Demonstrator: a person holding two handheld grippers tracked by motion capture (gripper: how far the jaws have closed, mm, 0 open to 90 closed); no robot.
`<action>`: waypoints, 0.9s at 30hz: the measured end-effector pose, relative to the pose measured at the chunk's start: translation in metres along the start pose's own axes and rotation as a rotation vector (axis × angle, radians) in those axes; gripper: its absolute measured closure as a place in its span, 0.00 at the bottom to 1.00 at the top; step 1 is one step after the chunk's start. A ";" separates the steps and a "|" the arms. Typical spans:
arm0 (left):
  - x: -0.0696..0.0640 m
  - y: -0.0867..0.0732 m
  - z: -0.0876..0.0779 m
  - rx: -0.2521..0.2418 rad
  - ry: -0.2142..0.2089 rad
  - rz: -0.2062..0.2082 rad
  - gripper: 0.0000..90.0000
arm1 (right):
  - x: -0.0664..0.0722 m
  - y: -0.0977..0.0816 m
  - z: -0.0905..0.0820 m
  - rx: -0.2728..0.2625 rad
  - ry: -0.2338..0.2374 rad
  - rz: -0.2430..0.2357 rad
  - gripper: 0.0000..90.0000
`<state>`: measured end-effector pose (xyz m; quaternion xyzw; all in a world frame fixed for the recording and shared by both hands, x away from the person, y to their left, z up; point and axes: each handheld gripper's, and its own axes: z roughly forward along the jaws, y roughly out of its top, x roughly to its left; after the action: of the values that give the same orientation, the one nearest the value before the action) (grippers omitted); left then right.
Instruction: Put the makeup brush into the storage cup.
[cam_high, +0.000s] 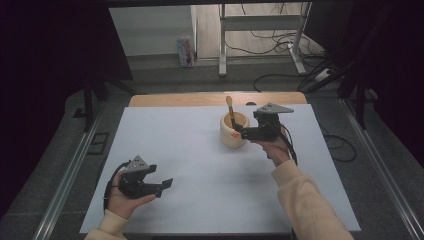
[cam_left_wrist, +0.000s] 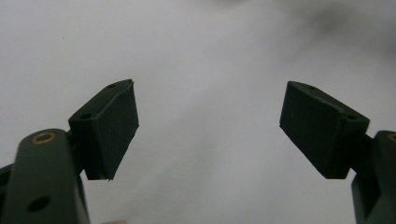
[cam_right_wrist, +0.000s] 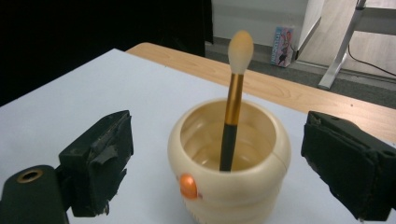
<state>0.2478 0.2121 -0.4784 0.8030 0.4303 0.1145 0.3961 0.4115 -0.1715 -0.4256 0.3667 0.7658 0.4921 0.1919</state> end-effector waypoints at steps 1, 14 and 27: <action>0.000 0.000 0.000 -0.001 0.002 -0.005 0.22 | 0.000 -0.002 -0.003 0.007 0.003 -0.004 0.11; 0.004 -0.003 0.000 0.002 0.009 -0.012 0.22 | -0.001 -0.031 -0.042 0.018 0.034 -0.014 0.11; 0.013 -0.004 0.005 0.022 0.015 -0.014 0.22 | -0.011 -0.058 -0.066 0.061 0.013 -0.013 0.10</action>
<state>0.2555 0.2207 -0.4867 0.8033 0.4401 0.1129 0.3850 0.3538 -0.2345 -0.4486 0.3641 0.7841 0.4697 0.1790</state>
